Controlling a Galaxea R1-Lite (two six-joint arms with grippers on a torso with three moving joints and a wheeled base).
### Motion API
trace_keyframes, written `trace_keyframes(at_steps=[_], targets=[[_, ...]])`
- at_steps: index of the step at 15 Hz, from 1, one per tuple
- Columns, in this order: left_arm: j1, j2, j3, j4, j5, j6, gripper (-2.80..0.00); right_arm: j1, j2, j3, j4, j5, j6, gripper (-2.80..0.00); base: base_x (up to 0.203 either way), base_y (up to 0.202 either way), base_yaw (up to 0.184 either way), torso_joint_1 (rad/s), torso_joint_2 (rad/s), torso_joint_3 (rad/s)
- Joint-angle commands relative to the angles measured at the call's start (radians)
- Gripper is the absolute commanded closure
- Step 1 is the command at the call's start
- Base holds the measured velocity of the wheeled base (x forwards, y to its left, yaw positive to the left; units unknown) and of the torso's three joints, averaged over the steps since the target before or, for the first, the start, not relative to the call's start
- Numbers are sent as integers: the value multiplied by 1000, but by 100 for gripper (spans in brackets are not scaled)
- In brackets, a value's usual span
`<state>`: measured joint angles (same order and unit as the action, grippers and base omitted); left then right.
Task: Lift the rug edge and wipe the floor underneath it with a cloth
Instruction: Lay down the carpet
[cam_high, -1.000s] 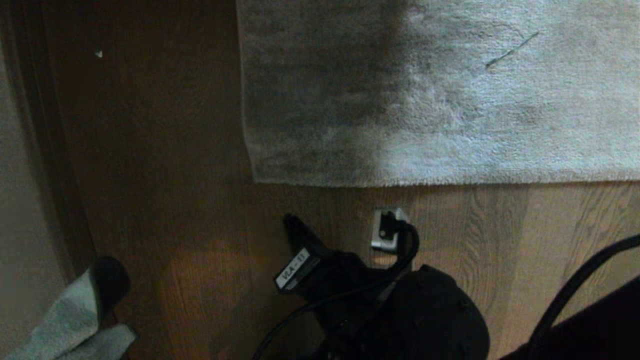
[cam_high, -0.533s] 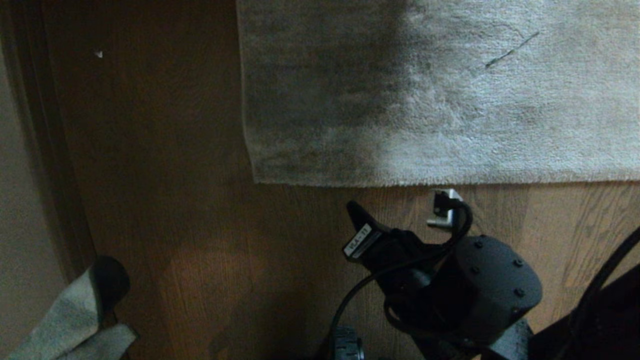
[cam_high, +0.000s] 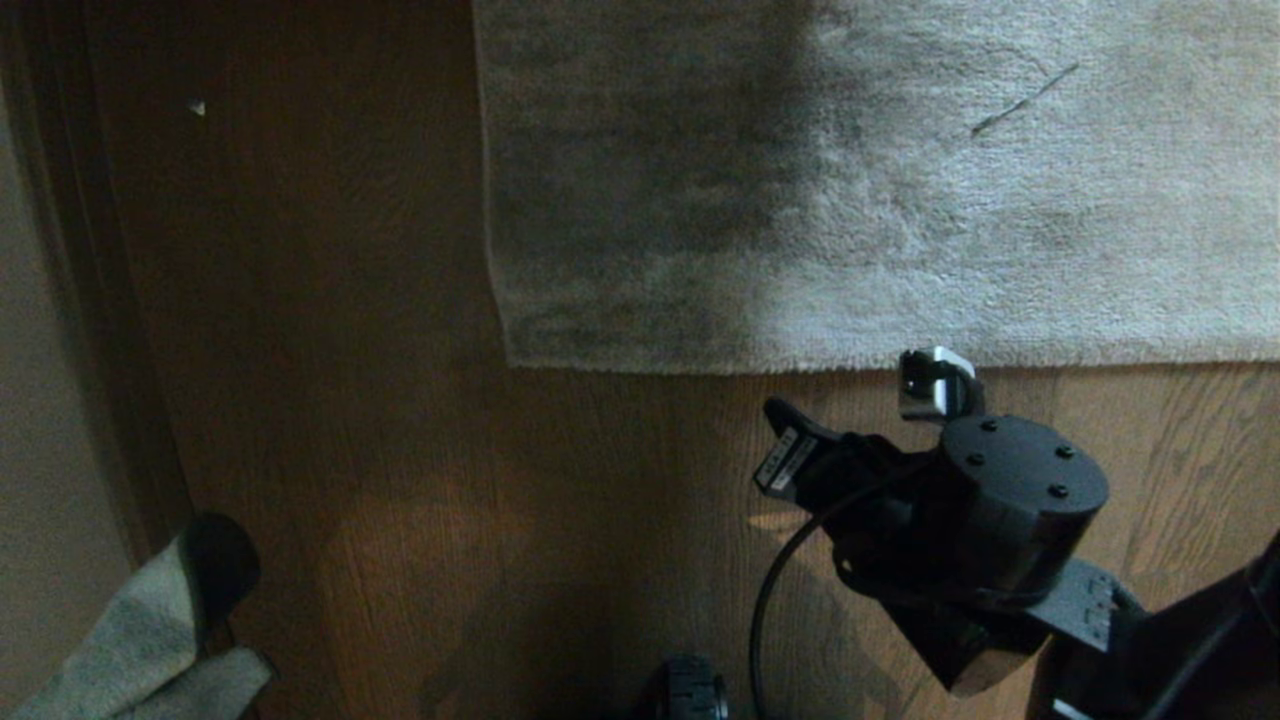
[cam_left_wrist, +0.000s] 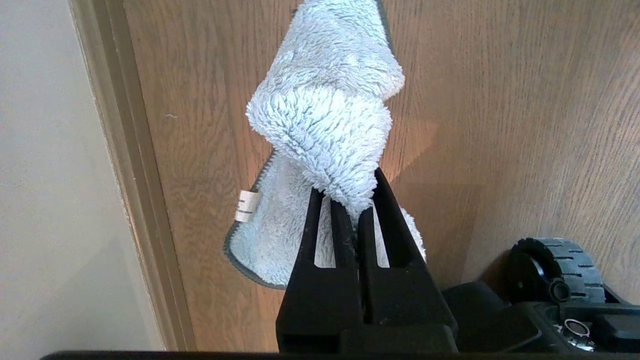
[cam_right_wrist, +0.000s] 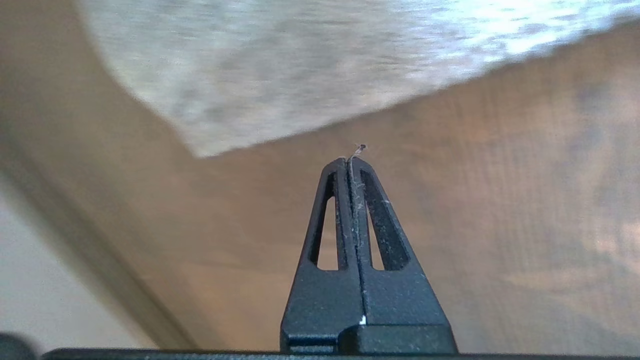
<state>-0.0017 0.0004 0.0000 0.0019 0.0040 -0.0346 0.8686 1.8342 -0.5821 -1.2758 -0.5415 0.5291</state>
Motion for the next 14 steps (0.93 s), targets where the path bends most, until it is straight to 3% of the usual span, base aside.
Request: trace_keyframes(at_steps=[1, 9, 14], targets=[[0, 0, 0, 1, 1, -1, 0, -29, -15, -1, 30, -5, 2, 0, 0, 0, 0, 0, 0, 0], [0, 0, 0, 1, 1, -1, 0, -90, -3, -57, 249, 25, 0, 0, 0, 0, 0, 0, 0, 0], [0, 0, 0, 0, 1, -1, 0, -191, 37, -166, 347, 26, -14, 0, 0, 0, 0, 0, 0, 0]])
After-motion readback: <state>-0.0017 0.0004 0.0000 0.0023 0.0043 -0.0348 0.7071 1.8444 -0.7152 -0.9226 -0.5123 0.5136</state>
